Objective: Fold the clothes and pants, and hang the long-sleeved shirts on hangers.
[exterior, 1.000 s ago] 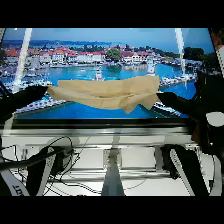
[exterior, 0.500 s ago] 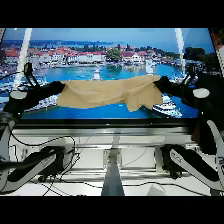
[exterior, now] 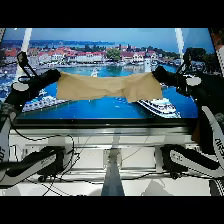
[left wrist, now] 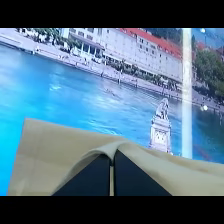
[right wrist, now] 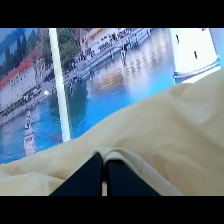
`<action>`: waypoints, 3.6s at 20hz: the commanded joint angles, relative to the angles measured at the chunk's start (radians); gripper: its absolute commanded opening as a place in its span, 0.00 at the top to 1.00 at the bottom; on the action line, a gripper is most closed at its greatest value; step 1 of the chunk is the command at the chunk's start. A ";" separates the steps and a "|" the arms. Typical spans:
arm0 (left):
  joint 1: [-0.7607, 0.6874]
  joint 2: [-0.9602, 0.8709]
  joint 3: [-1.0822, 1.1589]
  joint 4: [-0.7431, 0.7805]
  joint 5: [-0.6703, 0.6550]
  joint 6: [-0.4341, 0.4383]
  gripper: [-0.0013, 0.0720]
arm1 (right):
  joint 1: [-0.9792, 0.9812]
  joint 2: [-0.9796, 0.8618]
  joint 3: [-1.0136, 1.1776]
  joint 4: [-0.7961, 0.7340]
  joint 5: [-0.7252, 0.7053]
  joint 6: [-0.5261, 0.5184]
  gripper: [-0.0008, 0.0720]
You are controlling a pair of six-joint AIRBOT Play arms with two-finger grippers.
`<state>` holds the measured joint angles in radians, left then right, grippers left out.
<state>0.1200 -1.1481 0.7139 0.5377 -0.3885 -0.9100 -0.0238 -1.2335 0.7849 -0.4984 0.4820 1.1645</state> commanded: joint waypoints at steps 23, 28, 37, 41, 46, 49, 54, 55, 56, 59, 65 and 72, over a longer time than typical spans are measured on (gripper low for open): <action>0.238 -0.353 0.064 0.065 -0.483 -0.092 0.02 | 0.059 -0.013 0.056 -0.185 0.083 -0.003 0.24; 0.074 -0.382 0.126 -0.089 -0.487 0.106 0.34 | 0.179 -0.015 0.056 -0.190 0.043 -0.004 0.32; -0.093 -0.334 0.369 -0.063 -0.806 0.145 0.97 | 0.395 -0.109 0.057 -0.183 -0.004 0.083 0.97; -0.092 -0.161 0.415 -0.014 -0.874 0.078 0.97 | 0.503 -0.186 0.121 -0.152 -0.002 0.085 0.97; -0.093 0.069 0.415 0.015 -0.909 -0.071 0.97 | 0.665 -0.366 0.366 -0.153 0.003 0.120 0.97; -0.087 0.182 0.415 0.016 -0.908 -0.070 0.97 | 0.737 -0.455 0.489 -0.153 0.054 0.137 0.97; -0.079 0.211 0.411 0.016 -0.853 -0.070 0.97 | 0.714 -0.429 0.565 -0.314 0.073 0.125 0.97; -0.088 0.189 0.411 0.016 -0.851 -0.070 0.97 | 0.681 -0.409 0.572 -0.378 0.089 0.126 0.97; -0.102 0.162 0.411 0.015 -0.845 -0.070 0.97 | 0.643 -0.386 0.573 -0.433 0.099 0.126 0.97; -0.190 0.041 0.411 0.011 -0.763 -0.071 0.97 | 0.486 -0.300 0.573 -0.550 0.170 0.126 0.97; -0.584 -0.280 0.414 -0.271 -0.378 0.002 0.97 | 0.224 -0.186 0.573 -0.551 0.294 0.129 0.97; -0.752 -0.405 0.414 -0.627 -0.097 0.249 0.02 | 0.128 -0.170 0.573 -0.644 0.338 0.125 0.97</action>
<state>-0.5930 -1.5192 1.1267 0.0219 -0.5842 -0.7284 0.1425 -1.4101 1.3571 -1.0733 0.8085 1.2915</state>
